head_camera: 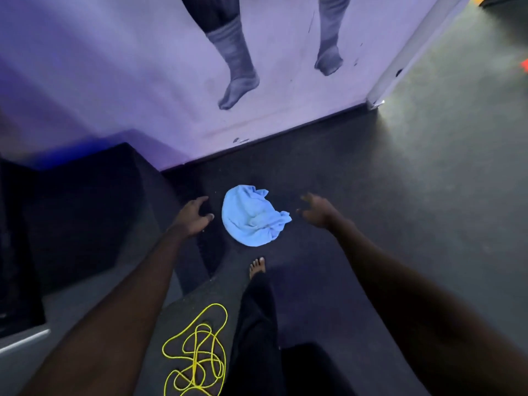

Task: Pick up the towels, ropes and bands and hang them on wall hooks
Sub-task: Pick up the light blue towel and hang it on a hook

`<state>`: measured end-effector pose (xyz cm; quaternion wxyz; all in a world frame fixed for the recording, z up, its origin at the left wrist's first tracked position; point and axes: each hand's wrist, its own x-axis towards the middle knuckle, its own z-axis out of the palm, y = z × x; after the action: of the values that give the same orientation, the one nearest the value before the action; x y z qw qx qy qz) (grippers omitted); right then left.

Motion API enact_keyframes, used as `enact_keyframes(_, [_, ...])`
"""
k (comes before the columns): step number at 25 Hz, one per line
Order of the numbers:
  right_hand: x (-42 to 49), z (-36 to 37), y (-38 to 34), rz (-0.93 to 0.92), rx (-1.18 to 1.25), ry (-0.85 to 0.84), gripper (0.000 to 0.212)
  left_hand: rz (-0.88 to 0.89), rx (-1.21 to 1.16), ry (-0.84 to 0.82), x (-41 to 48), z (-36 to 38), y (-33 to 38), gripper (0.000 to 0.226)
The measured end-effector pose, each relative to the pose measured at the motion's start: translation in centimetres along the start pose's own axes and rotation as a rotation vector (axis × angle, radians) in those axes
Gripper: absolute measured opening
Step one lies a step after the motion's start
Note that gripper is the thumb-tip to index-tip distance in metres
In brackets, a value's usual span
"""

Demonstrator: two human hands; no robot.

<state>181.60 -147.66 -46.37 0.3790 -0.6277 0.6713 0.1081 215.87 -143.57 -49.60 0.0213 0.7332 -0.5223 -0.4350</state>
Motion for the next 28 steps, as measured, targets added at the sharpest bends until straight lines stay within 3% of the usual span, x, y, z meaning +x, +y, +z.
enact_keyframes(9, [31.7, 11.8, 5.2, 0.048, -0.029, -0.187, 0.058, -0.219, -0.099, -0.014, 24.3, 13.2, -7.3, 0.063])
enact_keyframes(17, [54.7, 30.2, 10.5, -0.039, -0.029, -0.171, 0.047, -0.186, -0.115, 0.059, 42.5, 27.6, -18.2, 0.062])
enact_keyframes(21, [58.7, 37.2, 11.8, 0.041, -0.082, -0.081, 0.067, -0.188, -0.105, 0.020, 45.1, 31.8, -21.7, 0.064])
enact_keyframes(24, [57.9, 37.9, 11.8, 0.056, -0.083, -0.030, 0.046, -0.207, -0.075, 0.027, 45.2, 32.1, -22.6, 0.064])
enact_keyframes(28, [52.6, 32.9, 9.7, 0.115, 0.433, -0.102, 0.048, -0.253, -0.147, 0.054, 42.4, 28.6, -19.3, 0.062])
